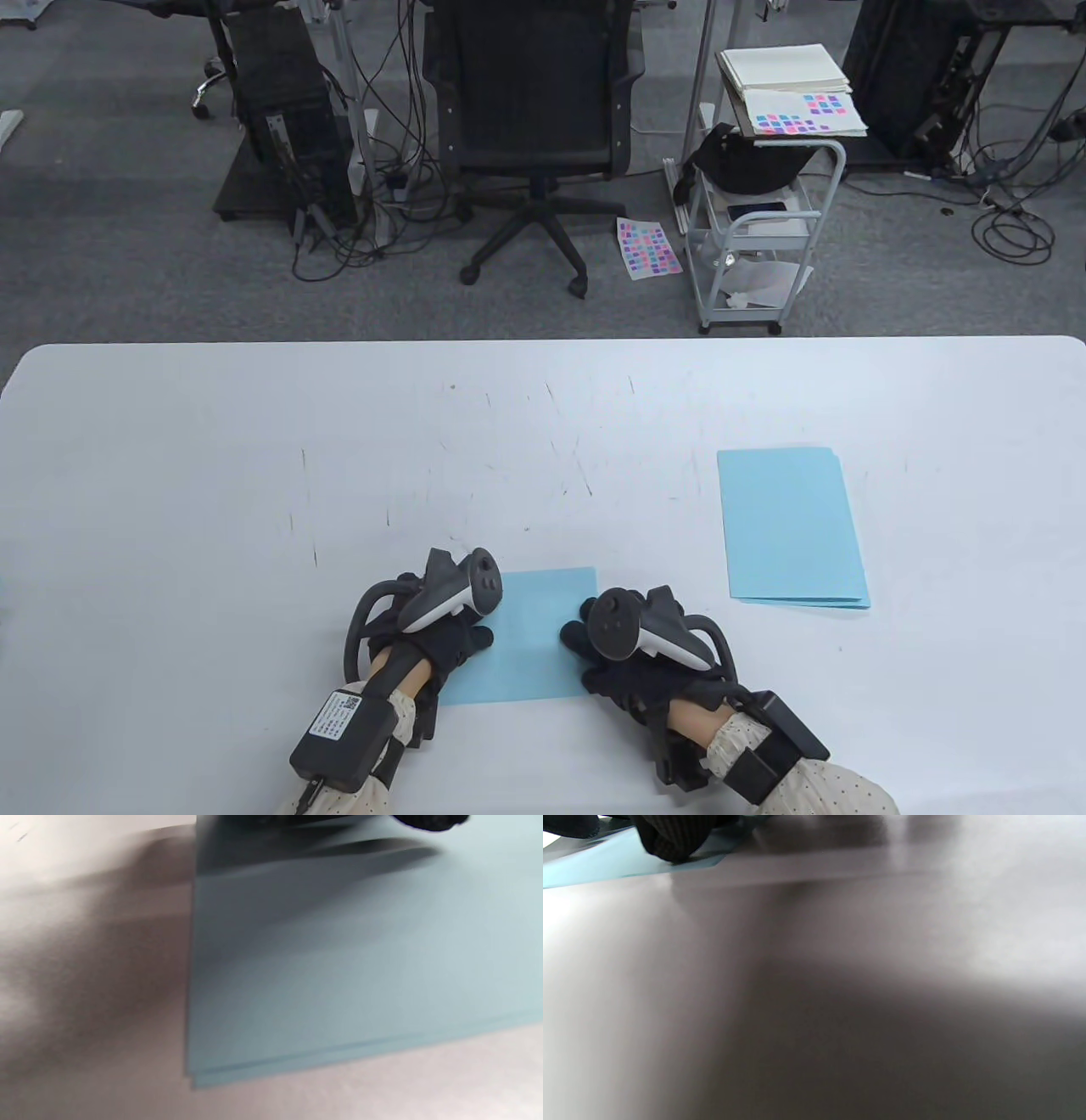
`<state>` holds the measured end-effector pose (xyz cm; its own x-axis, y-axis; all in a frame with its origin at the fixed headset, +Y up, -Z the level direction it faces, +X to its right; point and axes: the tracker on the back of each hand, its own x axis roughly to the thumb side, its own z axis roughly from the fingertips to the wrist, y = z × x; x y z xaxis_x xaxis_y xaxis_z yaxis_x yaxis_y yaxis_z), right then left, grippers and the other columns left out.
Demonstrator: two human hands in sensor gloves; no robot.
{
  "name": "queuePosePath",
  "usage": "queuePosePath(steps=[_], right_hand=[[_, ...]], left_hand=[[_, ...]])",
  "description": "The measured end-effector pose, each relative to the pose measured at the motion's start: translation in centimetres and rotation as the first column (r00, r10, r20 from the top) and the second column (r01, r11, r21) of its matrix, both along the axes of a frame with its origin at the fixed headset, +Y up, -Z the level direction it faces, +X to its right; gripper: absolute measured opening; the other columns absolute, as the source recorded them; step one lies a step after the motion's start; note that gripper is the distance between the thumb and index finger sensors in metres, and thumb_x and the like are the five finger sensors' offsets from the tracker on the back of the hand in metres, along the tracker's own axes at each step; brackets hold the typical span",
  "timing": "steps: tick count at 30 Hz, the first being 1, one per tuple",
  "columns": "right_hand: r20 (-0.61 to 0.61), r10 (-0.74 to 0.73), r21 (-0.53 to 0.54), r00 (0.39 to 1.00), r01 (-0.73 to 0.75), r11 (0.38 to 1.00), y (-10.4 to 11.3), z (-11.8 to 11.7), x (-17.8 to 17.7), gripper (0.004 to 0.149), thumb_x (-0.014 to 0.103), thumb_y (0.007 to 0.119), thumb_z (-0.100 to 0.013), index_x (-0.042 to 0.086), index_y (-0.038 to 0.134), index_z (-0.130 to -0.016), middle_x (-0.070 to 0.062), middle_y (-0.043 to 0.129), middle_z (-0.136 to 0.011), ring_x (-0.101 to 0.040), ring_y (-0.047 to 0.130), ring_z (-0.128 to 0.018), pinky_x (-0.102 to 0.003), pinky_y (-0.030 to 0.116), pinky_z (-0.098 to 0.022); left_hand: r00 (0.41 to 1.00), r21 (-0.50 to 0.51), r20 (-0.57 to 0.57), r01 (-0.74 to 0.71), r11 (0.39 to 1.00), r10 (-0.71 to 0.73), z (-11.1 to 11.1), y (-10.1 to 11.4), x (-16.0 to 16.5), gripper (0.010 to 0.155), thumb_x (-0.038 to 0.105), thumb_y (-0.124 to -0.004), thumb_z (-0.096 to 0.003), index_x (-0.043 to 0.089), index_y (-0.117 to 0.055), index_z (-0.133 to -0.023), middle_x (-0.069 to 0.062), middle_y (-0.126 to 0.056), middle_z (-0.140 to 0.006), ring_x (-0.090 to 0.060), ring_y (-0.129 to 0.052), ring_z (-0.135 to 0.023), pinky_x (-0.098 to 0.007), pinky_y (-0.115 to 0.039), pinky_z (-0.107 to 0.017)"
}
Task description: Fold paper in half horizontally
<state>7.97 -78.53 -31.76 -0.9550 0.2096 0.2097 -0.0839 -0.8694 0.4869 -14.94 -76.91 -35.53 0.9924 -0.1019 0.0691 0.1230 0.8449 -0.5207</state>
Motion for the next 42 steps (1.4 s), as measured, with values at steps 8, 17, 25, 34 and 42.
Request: queuePosePath(steps=[8,17,25,34,42], right_hand=[[0.000,0.002,0.004,1.000,-0.002,1.000,0.0,0.1,0.0,0.062,0.045,0.067,-0.048,0.049,0.037,-0.102,0.019,0.020,-0.116,-0.031,0.009,-0.107,-0.064,0.010,-0.073],[0.000,0.001,0.011,1.000,-0.001,1.000,-0.1,0.1,0.0,0.062,0.045,0.067,-0.048,0.049,0.037,-0.102,0.019,0.020,-0.116,-0.031,0.009,-0.107,-0.064,0.010,-0.073],[0.001,-0.001,0.012,1.000,0.001,1.000,-0.1,0.1,0.0,0.062,0.045,0.067,-0.048,0.049,0.038,-0.102,0.020,0.020,-0.116,-0.031,0.009,-0.107,-0.064,0.011,-0.073],[0.002,-0.004,0.011,1.000,0.004,1.000,-0.1,0.1,0.0,0.062,0.045,0.067,-0.048,0.049,0.038,-0.102,0.020,0.021,-0.116,-0.031,0.009,-0.107,-0.064,0.011,-0.073],[0.003,-0.006,0.011,1.000,0.006,1.000,-0.1,0.1,0.0,0.062,0.045,0.068,-0.048,0.049,0.038,-0.102,0.019,0.021,-0.116,-0.031,0.009,-0.107,-0.064,0.010,-0.073]], left_hand=[[0.999,-0.006,-0.038,-0.008,1.000,0.008,0.0,0.0,-1.5,0.063,0.057,-0.066,-0.0386,0.062,-0.040,-0.096,0.037,-0.033,-0.112,-0.002,-0.033,-0.114,-0.042,-0.032,-0.089],[0.995,-0.015,-0.096,-0.013,1.000,0.012,0.0,-0.1,-3.9,0.062,0.057,-0.066,-0.0387,0.063,-0.039,-0.095,0.038,-0.032,-0.111,-0.003,-0.033,-0.114,-0.043,-0.032,-0.089],[0.990,-0.001,-0.143,0.000,1.000,-0.001,-0.2,0.1,-5.7,0.061,0.057,-0.066,-0.0389,0.062,-0.041,-0.095,0.036,-0.035,-0.111,-0.004,-0.036,-0.114,-0.043,-0.035,-0.089],[0.989,-0.008,-0.144,-0.015,1.000,0.014,-0.4,0.0,-6.2,0.060,0.057,-0.066,-0.0387,0.063,-0.044,-0.094,0.037,-0.036,-0.111,-0.003,-0.036,-0.114,-0.043,-0.037,-0.089],[0.994,0.064,-0.106,-0.029,0.998,0.036,0.5,0.9,-5.2,0.063,0.058,-0.066,-0.0380,0.061,-0.043,-0.096,0.033,-0.037,-0.114,-0.007,-0.037,-0.115,-0.045,-0.039,-0.089]])
